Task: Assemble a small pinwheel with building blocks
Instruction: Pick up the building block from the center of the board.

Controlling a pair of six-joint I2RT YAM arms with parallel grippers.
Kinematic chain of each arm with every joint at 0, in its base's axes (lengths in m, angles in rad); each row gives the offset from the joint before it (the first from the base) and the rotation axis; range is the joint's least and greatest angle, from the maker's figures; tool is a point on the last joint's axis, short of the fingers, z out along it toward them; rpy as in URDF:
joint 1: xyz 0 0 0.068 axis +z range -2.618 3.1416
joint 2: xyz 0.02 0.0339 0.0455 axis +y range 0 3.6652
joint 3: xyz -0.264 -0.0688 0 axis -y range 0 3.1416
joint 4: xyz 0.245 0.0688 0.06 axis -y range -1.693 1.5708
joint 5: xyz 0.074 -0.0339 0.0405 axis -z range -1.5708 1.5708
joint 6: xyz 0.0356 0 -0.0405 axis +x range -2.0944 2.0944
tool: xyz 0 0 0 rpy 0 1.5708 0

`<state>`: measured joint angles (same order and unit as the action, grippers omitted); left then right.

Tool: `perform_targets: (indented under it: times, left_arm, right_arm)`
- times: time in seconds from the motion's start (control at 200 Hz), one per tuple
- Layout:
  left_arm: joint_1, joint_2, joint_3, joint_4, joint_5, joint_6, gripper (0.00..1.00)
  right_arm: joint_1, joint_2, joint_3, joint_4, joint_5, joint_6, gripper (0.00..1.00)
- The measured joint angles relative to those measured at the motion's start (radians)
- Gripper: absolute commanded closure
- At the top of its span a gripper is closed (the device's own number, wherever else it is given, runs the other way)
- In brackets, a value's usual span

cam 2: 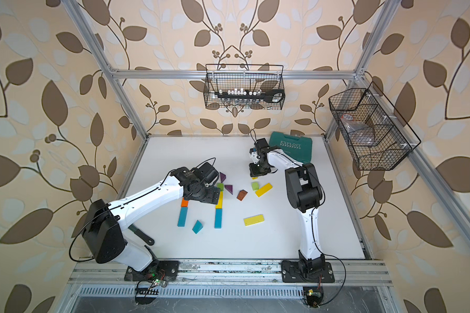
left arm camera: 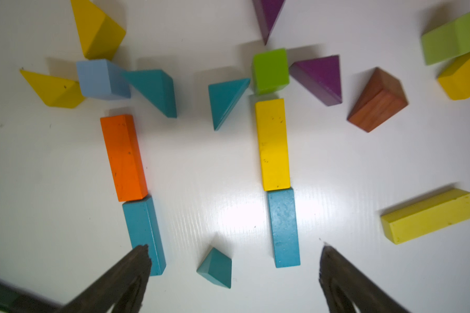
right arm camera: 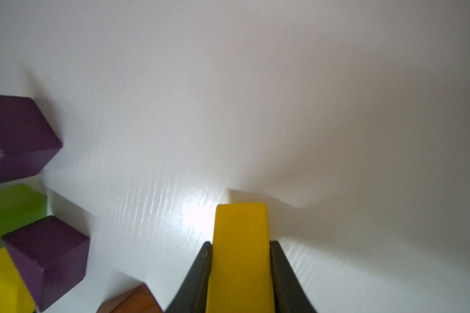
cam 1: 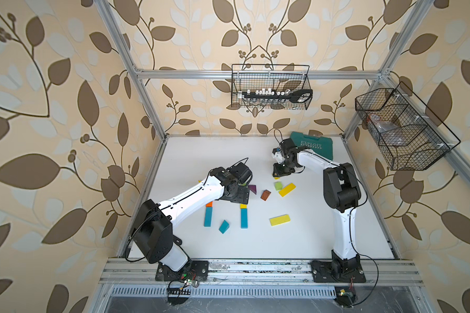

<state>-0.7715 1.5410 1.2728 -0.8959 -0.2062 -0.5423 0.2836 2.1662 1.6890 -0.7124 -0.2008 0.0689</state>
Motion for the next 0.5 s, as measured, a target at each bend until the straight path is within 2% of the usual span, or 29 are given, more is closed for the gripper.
perform_targets:
  times: [0.105, 0.215, 0.35, 0.5]
  left_arm:
    - [-0.007, 0.0, 0.04, 0.064, 0.006, 0.117, 0.01]
    - [-0.029, 0.0, 0.055, 0.154, 0.042, 0.286, 0.01]
    - [-0.049, 0.0, 0.05, 0.264, 0.163, 0.503, 0.01]
    - [-0.055, -0.004, 0.031, 0.364, 0.325, 0.705, 0.01]
  right_arm:
    - [-0.024, -0.101, -0.063, 0.026, -0.068, 0.067, 0.94]
    - [-0.059, -0.262, -0.177, 0.09, -0.198, 0.16, 0.95]
    - [-0.105, -0.443, -0.365, 0.23, -0.41, 0.312, 0.95]
    - [-0.107, -0.556, -0.566, 0.382, -0.593, 0.478, 0.95]
